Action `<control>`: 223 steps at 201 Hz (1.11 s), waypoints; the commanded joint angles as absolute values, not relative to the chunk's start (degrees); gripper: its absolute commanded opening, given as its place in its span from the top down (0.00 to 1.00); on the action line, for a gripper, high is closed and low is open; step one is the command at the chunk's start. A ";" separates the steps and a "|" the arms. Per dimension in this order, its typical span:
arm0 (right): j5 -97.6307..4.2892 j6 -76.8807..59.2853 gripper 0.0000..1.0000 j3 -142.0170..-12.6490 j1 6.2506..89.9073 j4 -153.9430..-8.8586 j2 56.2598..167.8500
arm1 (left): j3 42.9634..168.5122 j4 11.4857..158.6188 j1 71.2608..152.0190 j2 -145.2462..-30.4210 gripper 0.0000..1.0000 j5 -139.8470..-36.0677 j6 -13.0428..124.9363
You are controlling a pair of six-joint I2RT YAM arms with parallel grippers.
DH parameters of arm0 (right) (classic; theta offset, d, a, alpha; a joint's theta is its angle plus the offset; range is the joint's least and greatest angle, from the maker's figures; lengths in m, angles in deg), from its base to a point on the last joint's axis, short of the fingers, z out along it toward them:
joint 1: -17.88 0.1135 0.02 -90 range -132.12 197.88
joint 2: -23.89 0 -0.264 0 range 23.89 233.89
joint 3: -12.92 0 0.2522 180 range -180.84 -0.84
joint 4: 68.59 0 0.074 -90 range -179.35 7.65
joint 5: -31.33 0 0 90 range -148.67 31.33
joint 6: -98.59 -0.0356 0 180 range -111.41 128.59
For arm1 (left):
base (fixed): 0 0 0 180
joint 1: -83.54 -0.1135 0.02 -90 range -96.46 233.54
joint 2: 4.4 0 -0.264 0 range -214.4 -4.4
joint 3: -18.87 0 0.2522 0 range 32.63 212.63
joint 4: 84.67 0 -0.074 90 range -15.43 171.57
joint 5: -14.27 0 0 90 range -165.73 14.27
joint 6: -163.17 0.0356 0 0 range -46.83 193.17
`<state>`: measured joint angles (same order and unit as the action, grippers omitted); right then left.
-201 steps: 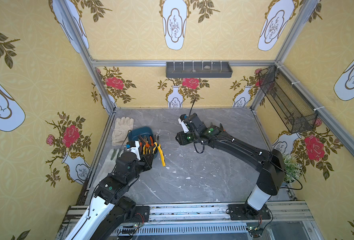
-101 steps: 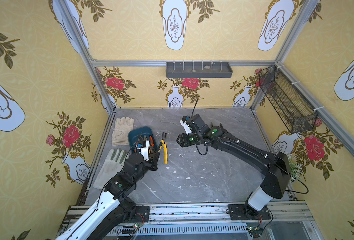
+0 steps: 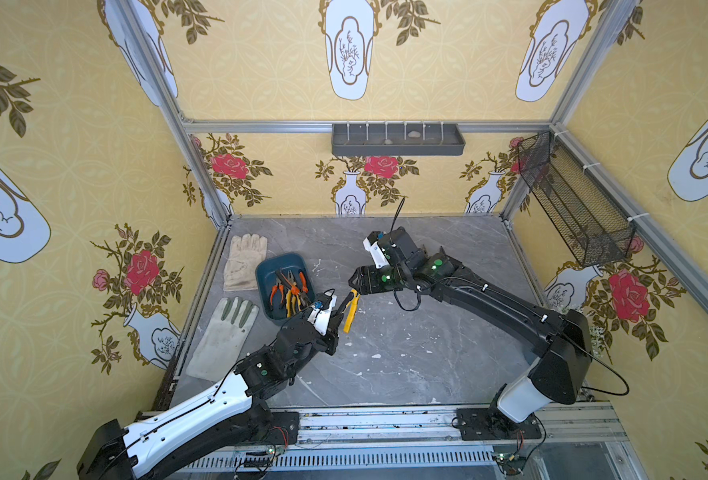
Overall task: Take the pliers out of the storage box
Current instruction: Pick up the pliers from the storage box.
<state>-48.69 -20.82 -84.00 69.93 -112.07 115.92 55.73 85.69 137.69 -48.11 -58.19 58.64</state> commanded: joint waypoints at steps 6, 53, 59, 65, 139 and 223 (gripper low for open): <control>-50.23 -24.95 0.28 -83.15 69.72 -109.54 115.49 | 56.06 92.54 139.74 -47.85 1.00 -51.08 60.65; -49.73 -28.61 0.31 -79.45 69.03 -102.92 114.34 | 55.49 91.85 139.97 -45.56 1.00 -48.83 59.91; -49.79 -28.76 0.31 -79.19 68.94 -102.27 114.17 | 55.40 91.80 139.99 -45.32 1.00 -48.84 59.90; -49.79 -29.03 0.32 -78.63 68.74 -101.33 113.92 | 55.37 91.88 139.98 -45.08 1.00 -49.09 59.74; -39.43 -34.15 0.36 -71.73 63.60 -86.07 112.15 | 53.73 93.97 139.98 -42.98 1.00 -50.86 58.22; -35.46 -36.98 0.44 -70.80 63.82 -81.71 115.21 | 55.72 90.45 140.02 -42.26 1.00 -50.23 57.87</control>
<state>-35.93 -35.49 -71.30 63.44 -84.72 114.74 54.98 88.20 139.96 -42.29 -50.71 58.47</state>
